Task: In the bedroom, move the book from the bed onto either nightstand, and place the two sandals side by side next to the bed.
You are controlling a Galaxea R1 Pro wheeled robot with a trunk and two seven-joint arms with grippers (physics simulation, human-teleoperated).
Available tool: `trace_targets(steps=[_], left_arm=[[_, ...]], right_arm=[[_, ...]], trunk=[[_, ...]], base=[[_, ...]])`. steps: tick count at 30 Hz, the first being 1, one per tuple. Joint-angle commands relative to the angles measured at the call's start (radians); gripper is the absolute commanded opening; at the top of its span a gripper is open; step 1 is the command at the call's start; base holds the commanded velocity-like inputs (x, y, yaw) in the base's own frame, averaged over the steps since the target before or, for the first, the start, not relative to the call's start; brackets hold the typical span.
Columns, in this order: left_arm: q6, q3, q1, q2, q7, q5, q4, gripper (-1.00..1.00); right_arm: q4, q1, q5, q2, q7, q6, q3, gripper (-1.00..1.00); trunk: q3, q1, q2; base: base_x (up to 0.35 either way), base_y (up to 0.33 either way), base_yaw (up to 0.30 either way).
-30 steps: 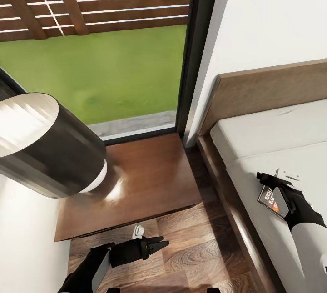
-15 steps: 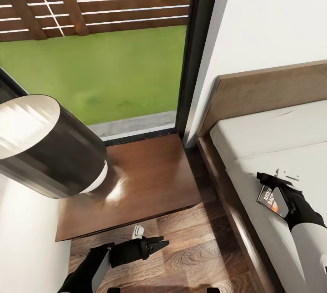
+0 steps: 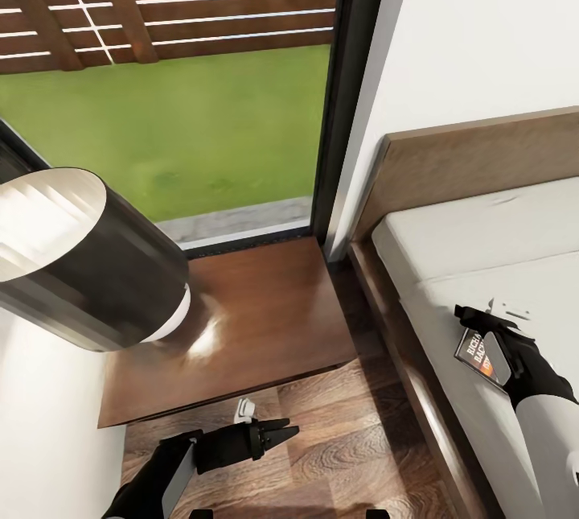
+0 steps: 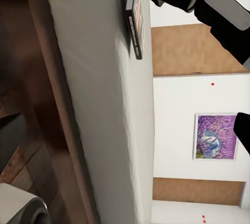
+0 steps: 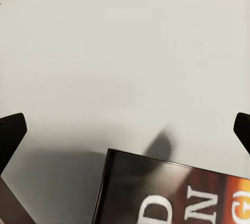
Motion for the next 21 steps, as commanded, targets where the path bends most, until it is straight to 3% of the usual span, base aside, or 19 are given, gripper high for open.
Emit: trace_targets(steps=[1,5,21], left_arm=[[0.01,-0.001,0.0,0.0,-0.002,0.005,0.0,1.0],[0.01,0.0,0.0,0.0,-0.002,0.005,0.0,1.0],[0.01,0.001,0.0,0.0,-0.002,0.005,0.001,1.0]], right_arm=[[-0.002,0.0,-0.011,0.0,-0.005,0.005,0.001,1.0],[-0.002,0.0,-0.011,0.0,-0.005,0.005,0.001,1.0],[-0.002,0.0,-0.01,0.0,-0.005,0.005,0.001,1.0]], trunk=[[-0.001,0.0,0.0],[-0.01,0.011,-0.021],[-0.01,0.011,-0.021]], base=[[0.0,0.0,0.0],[0.0,0.0,0.0],[-0.001,0.0,0.0]])
